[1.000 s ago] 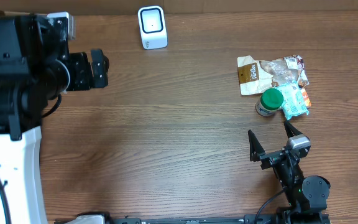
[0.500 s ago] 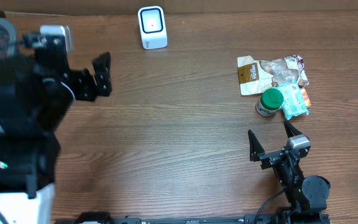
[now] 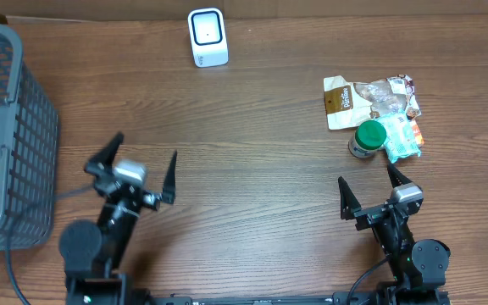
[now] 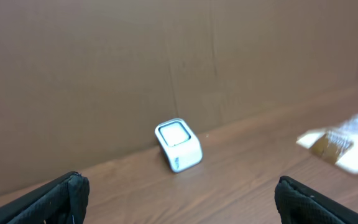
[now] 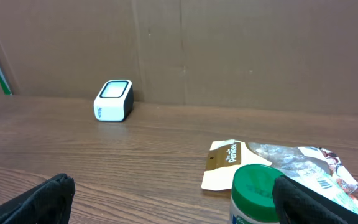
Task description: Scan the item barcode
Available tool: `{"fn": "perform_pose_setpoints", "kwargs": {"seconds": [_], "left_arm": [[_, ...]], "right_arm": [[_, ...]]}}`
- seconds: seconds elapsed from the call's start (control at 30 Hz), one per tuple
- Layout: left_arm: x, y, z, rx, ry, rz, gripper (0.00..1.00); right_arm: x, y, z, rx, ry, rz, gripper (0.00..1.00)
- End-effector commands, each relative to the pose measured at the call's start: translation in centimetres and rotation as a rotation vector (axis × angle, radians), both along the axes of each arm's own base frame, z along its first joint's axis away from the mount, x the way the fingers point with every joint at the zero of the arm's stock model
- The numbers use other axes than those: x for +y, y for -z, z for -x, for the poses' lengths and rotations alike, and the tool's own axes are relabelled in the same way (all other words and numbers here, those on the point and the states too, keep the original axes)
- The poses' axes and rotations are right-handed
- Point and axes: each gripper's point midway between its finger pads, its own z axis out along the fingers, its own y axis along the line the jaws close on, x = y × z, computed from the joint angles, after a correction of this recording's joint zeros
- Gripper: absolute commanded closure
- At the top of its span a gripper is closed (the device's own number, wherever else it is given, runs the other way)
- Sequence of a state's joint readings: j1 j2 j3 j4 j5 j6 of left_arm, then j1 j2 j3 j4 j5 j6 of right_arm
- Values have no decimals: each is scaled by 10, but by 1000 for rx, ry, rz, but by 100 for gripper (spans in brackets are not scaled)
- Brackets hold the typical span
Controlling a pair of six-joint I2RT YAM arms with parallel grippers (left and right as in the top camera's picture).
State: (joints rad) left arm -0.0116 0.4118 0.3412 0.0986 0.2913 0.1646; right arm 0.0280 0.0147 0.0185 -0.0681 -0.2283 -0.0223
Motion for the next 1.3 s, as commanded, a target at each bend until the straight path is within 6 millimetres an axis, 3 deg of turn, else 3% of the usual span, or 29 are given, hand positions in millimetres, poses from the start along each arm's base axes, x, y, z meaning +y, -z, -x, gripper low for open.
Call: {"fn": "perform_pose_setpoints", "kwargs": {"seconds": [0.0, 0.37, 0.63, 0.77, 0.9, 1.27], "left_arm": [[-1, 18, 13, -89, 0, -175, 0], [7, 63, 23, -115, -55, -195, 0], [13, 81, 22, -82, -89, -214, 1], [12, 110, 23, 35, -69, -214, 0], [13, 107, 23, 53, -78, -115, 0], [13, 107, 22, 53, -78, -115, 0]], "right_arm": [[0, 1, 0, -8, 3, 1, 0], [0, 1, 0, -8, 3, 1, 0], [0, 1, 0, -8, 3, 1, 0], [0, 1, 0, -8, 3, 1, 0], [0, 1, 0, -8, 3, 1, 0], [0, 1, 0, -8, 3, 1, 0]]}}
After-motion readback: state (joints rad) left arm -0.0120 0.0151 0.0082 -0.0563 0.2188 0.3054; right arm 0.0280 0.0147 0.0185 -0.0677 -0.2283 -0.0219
